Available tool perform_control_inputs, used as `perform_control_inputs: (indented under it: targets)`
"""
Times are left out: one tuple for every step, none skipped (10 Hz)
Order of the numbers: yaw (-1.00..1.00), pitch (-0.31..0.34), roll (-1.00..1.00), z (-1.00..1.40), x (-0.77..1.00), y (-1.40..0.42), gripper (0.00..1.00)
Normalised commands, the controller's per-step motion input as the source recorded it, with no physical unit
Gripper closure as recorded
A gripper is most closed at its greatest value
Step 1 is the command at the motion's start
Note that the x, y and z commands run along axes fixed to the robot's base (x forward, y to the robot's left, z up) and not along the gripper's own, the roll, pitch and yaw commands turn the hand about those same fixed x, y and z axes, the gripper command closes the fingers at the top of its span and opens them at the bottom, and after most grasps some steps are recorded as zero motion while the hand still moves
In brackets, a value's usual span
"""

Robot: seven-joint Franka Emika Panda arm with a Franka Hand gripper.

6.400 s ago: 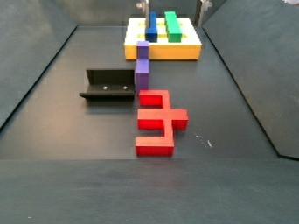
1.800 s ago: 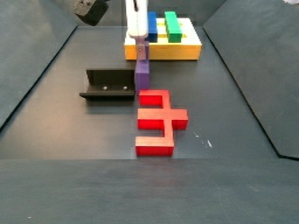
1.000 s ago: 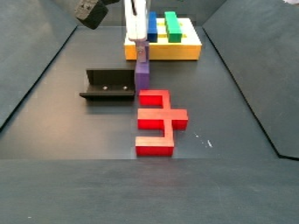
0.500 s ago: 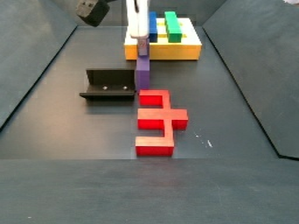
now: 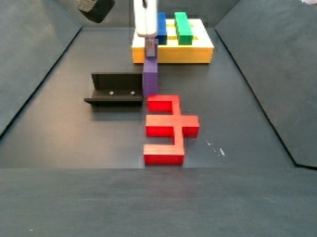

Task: Pick up the purple object. Move up. Move to above the board. Insert the purple object.
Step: Pick up the purple object.

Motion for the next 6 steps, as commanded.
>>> perform_control_inputs:
  targets:
    - [0.00, 0.000, 0.00, 0.00, 0.00, 0.00, 1.00]
    - [0.00, 0.000, 0.00, 0.00, 0.00, 0.00, 1.00]
    - [0.00, 0.000, 0.00, 0.00, 0.00, 0.00, 1.00]
    - [0.00, 0.000, 0.00, 0.00, 0.00, 0.00, 1.00]
    - [0.00, 0.000, 0.00, 0.00, 0.00, 0.00, 1.00]
    - [0.00, 0.000, 0.00, 0.00, 0.00, 0.00, 1.00]
